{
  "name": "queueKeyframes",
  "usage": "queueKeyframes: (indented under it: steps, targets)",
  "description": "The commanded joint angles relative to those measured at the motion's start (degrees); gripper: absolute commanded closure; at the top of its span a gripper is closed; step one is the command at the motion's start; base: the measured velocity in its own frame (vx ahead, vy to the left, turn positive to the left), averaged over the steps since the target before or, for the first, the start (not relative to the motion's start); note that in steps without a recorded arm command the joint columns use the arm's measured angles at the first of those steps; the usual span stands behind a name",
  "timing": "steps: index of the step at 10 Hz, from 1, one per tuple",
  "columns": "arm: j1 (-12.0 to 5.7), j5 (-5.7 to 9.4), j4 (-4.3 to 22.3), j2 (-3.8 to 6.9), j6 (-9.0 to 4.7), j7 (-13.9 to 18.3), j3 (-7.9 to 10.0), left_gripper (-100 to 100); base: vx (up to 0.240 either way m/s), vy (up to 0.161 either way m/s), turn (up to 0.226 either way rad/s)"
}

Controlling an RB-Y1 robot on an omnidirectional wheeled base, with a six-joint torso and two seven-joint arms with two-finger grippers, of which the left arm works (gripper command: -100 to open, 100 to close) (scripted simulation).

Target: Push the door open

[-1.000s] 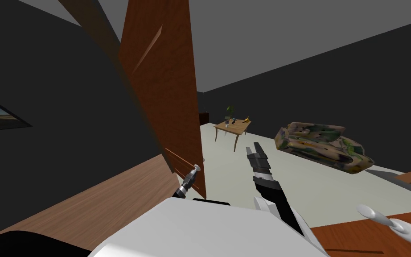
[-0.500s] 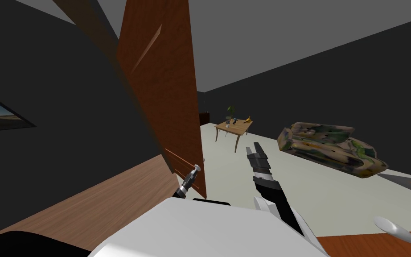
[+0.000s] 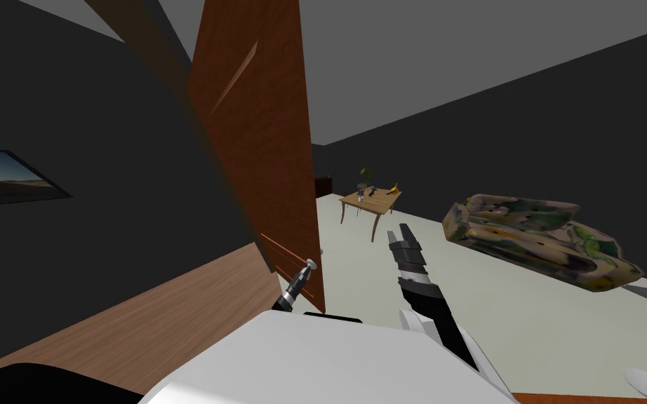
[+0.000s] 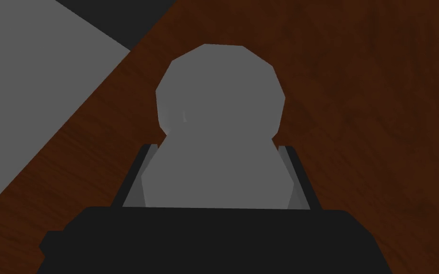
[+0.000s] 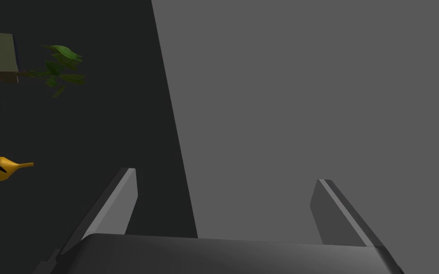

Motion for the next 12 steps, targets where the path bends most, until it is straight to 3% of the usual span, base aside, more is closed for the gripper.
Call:
queueKeyframes:
  steps: [1,12]
  targets:
    - [-0.44,0.72,-0.2,0.38,0.30,2.9,0.12,100,0.050,-0.022,0.046]
    - [-0.89,3.46,0.0,1.24,0.84,17.6,-1.75,100,0.047,-0.030,0.048]
